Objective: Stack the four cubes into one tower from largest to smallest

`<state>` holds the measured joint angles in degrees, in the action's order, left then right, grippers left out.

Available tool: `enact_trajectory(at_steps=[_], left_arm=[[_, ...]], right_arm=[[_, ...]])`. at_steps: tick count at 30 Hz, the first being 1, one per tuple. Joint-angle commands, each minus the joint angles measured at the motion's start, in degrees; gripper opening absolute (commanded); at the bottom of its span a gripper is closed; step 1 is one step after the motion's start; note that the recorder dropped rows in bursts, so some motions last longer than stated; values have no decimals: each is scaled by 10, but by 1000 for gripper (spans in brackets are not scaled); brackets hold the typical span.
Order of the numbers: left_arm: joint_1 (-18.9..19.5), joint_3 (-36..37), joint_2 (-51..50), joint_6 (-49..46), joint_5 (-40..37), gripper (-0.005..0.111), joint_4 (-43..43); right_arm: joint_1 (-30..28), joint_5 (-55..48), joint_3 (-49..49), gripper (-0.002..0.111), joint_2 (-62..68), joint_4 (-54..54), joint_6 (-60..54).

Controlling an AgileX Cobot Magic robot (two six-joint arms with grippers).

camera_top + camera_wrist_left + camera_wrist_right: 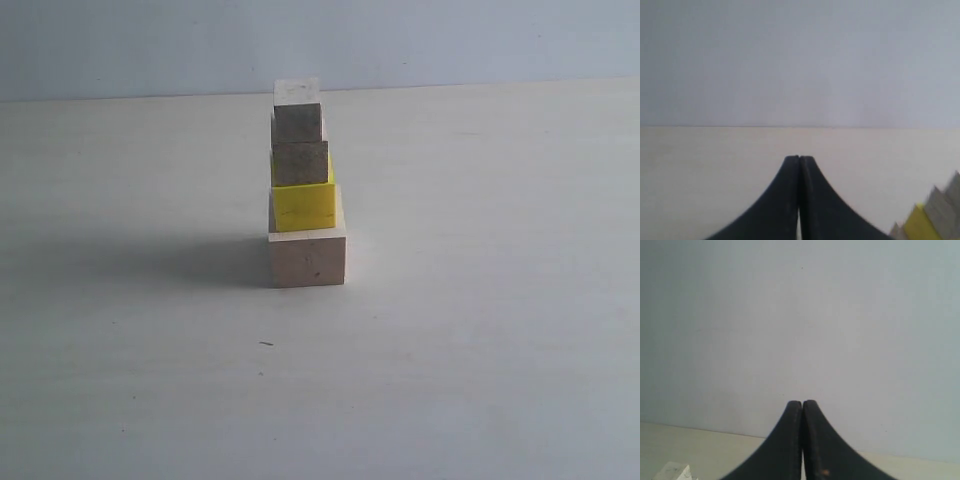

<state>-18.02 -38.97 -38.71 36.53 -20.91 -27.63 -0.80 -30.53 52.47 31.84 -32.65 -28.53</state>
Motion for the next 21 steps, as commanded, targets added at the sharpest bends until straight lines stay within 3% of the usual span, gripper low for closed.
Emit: enact_trajectory(at_steps=[1,4,7,16,21], left_arm=[[162,39,98,3,0,0,117],[233,89,168,0,0,0,141],[261,153,221,-9,0,0,147],[259,268,277,-33,1,0,163],[219,296,307,-82,2,0,232]], right_arm=[[-2,4,-2,0,-1,2,3],[-2,4,-2,0,-1,2,3],[-2,4,-2,0,-1,2,3],[-2,4,-2,0,-1,1,3],[-2,4,-2,0,-1,1,3]])
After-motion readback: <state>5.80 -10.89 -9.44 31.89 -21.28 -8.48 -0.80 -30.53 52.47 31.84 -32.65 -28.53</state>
